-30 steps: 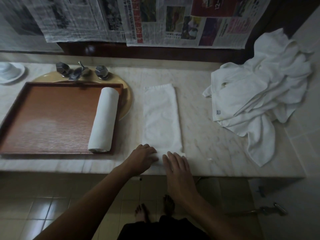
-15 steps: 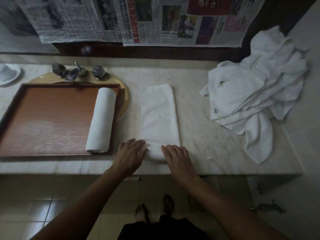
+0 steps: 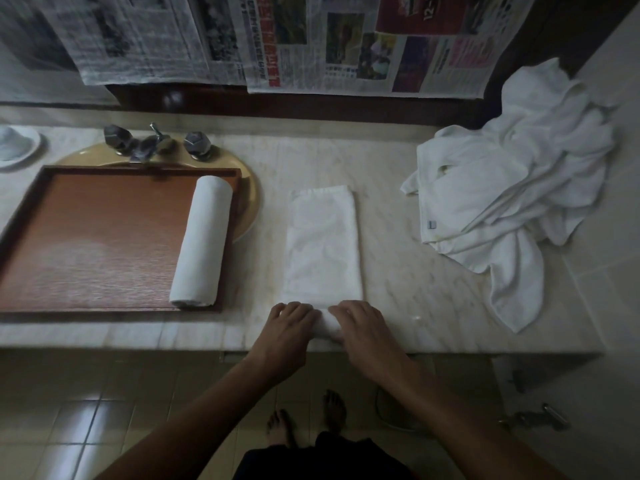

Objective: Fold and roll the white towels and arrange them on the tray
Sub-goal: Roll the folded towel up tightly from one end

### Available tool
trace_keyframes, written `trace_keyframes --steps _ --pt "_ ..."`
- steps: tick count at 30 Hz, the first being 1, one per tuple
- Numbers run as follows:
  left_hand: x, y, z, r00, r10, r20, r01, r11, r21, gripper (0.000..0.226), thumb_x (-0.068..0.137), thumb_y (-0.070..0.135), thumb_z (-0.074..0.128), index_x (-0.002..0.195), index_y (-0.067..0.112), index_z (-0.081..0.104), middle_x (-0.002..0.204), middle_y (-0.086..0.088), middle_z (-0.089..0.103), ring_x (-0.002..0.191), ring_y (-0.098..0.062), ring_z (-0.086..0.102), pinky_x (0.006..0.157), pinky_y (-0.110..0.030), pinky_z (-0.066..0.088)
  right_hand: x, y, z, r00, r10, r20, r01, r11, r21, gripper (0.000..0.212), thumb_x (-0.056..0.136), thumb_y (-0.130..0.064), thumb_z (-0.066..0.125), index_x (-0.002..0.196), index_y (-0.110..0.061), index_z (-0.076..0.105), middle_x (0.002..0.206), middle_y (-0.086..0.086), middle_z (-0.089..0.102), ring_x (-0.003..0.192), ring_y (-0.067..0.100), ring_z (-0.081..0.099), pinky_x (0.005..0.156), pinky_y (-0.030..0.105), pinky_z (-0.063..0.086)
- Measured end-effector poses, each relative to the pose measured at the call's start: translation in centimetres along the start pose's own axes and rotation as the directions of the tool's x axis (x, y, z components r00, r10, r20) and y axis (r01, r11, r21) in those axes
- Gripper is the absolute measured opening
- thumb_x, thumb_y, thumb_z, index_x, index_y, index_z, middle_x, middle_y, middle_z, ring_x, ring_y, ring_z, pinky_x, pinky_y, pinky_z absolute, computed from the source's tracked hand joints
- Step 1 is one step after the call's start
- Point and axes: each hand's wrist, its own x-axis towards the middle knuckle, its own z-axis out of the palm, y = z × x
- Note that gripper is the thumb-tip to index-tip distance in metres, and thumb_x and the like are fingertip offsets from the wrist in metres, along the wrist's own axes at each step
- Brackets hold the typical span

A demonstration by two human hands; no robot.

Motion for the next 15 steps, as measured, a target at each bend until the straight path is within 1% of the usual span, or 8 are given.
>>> trace_keyframes --steps 1,3,5,8,9,11,13,15 --pt "0.4 -0.2 -0.5 1.0 -0.019 0.02 0.019 1.0 -0.015 0.047 0.076 0.011 0.072 0.121 0.019 0.063 0.121 0.002 0.064 0.11 -0.022 0.059 0.095 -0.037 0.045 -0.1 0.1 0.3 0.999 -0.016 -0.027 0.015 1.0 -0.026 0.059 0.085 -0.025 0.078 0.138 -0.017 0.054 0.135 0.007 0.058 0.121 0.028 0.056 0.101 0.041 0.047" --pt "1.1 -0.3 -1.2 0.996 -0.056 0.074 0.059 0.998 -0.037 0.045 0.082 0.016 0.069 0.126 0.02 0.061 0.122 0.003 0.063 0.112 -0.021 0.057 0.096 -0.036 0.044 -0.1 0.3 0.5 0.998 -0.033 -0.054 0.033 0.999 -0.013 0.065 0.081 -0.025 0.083 0.138 -0.017 0.054 0.133 0.007 0.059 0.118 0.028 0.057 0.1 0.043 0.049" --pt "1.4 0.0 -1.4 0.993 -0.076 0.092 0.081 0.996 -0.047 0.046 0.083 0.017 0.066 0.129 0.02 0.059 0.123 0.003 0.062 0.113 -0.021 0.056 0.098 -0.036 0.043 0.3 0.6 0.5 0.997 -0.049 -0.058 0.05 0.998 0.027 0.063 0.082 -0.02 0.082 0.139 -0.018 0.056 0.132 0.004 0.061 0.118 0.026 0.058 0.102 0.044 0.05" --pt "0.6 1.4 -1.0 0.996 -0.081 0.048 0.082 0.996 -0.034 0.054 0.084 0.023 0.061 0.137 0.017 0.052 0.127 0.0 0.059 0.114 -0.021 0.054 0.103 -0.037 0.043 1.5 0.8 -0.7 0.999 -0.008 0.031 0.005 0.997 0.073 0.052 0.093 -0.023 0.07 0.142 -0.025 0.055 0.137 -0.003 0.059 0.124 0.021 0.054 0.108 0.038 0.043" --pt "0.2 1.7 -0.6 0.997 -0.075 0.033 0.075 0.997 -0.012 0.059 0.085 0.025 0.059 0.142 0.015 0.048 0.133 -0.003 0.056 0.118 -0.023 0.053 0.107 -0.039 0.042 2.0 1.0 -1.1 0.996 0.013 0.088 -0.021 0.996 0.086 0.05 0.096 -0.024 0.067 0.144 -0.028 0.053 0.139 -0.004 0.058 0.124 0.02 0.053 0.107 0.036 0.042" --pt "-0.4 1.7 0.3 0.997 -0.079 0.01 0.078 0.995 0.063 0.07 0.088 0.03 0.059 0.152 0.008 0.04 0.15 -0.011 0.049 0.136 -0.03 0.049 0.118 -0.047 0.037 3.1 1.2 -2.1 0.979 0.071 0.19 -0.093 0.99 0.11 0.048 0.098 -0.027 0.065 0.145 -0.033 0.052 0.14 -0.003 0.058 0.122 0.021 0.055 0.103 0.036 0.046" --pt "-0.3 1.5 0.9 0.995 -0.095 -0.006 0.095 0.989 0.116 0.077 0.089 0.03 0.063 0.156 0.004 0.035 0.159 -0.018 0.041 0.147 -0.035 0.04 0.122 -0.05 0.03 4.0 1.6 -2.8 0.961 0.081 0.265 -0.13 0.976 0.173 0.043 0.104 -0.026 0.058 0.146 -0.032 0.053 0.141 0.0 0.06 0.124 0.022 0.056 0.104 0.037 0.047" --pt "0.3 1.5 0.9 0.994 -0.11 -0.005 0.11 0.987 0.118 0.077 0.086 0.025 0.063 0.155 0.004 0.037 0.158 -0.019 0.042 0.147 -0.036 0.04 0.121 -0.049 0.027 5.1 1.8 -3.4 0.972 0.053 0.228 -0.097 0.978 0.182 0.038 0.109 -0.026 0.047 0.145 -0.027 0.056 0.141 0.002 0.061 0.128 0.022 0.056 0.107 0.035 0.045"
